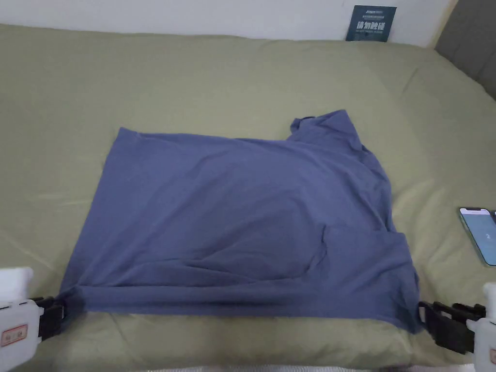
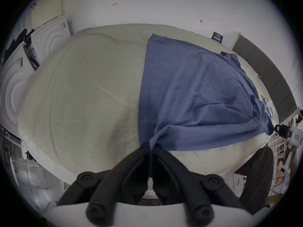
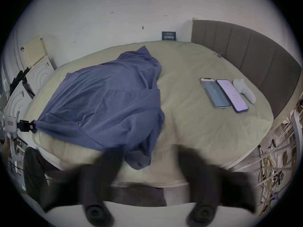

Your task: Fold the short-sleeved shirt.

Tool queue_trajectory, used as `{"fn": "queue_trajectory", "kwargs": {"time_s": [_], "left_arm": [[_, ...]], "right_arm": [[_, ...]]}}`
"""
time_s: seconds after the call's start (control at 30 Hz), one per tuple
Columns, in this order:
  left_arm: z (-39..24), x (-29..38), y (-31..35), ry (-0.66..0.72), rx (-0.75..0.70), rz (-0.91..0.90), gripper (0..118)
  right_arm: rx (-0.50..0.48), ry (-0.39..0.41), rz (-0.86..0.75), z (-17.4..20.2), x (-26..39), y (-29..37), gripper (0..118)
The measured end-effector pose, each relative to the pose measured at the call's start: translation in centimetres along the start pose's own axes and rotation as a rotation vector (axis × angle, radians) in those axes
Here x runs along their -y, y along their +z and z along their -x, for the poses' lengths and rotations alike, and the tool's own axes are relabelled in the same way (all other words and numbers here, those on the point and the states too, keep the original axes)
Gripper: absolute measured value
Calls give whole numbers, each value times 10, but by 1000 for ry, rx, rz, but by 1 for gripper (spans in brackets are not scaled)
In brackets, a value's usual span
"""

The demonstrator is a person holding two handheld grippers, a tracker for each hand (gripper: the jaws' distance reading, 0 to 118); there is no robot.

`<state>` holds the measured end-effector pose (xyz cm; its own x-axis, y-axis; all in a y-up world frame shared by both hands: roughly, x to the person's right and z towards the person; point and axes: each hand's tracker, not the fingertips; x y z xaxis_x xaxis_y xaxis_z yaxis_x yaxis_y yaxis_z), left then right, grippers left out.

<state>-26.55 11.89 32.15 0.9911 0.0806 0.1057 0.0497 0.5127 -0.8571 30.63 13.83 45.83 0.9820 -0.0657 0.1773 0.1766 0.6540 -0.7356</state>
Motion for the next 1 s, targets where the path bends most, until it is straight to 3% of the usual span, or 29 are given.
{"fn": "queue_trajectory", "kwargs": {"time_s": [0.03,0.07,0.17,0.2,0.23,0.27,0.37,0.6,0.8,1.0], "left_arm": [[4,2,-2,0,0,-1,4],[2,2,-1,1,0,-1,4],[2,2,-1,6,-3,1,4],[2,2,-2,10,-4,0,4],[1,1,-1,14,-4,2,4],[0,0,-1,15,-3,3,4],[5,-7,3,8,0,1,4],[9,-62,10,-5,27,-58,4],[5,-147,-18,-19,31,-90,4],[-3,-207,-76,-24,28,-51,4]], "right_arm": [[-37,-1,61,0,0,-7,96],[-57,3,66,2,0,-12,107],[-12,51,94,8,4,-26,89],[-7,58,95,8,5,-30,71],[-5,53,89,8,6,-28,40],[-4,49,86,6,5,-29,1],[-36,0,78,2,-5,-21,2],[-17,36,-47,-9,-77,-20,2],[-11,68,-92,-1,-159,-64,2],[3,80,-23,-5,-212,-137,2]]}}
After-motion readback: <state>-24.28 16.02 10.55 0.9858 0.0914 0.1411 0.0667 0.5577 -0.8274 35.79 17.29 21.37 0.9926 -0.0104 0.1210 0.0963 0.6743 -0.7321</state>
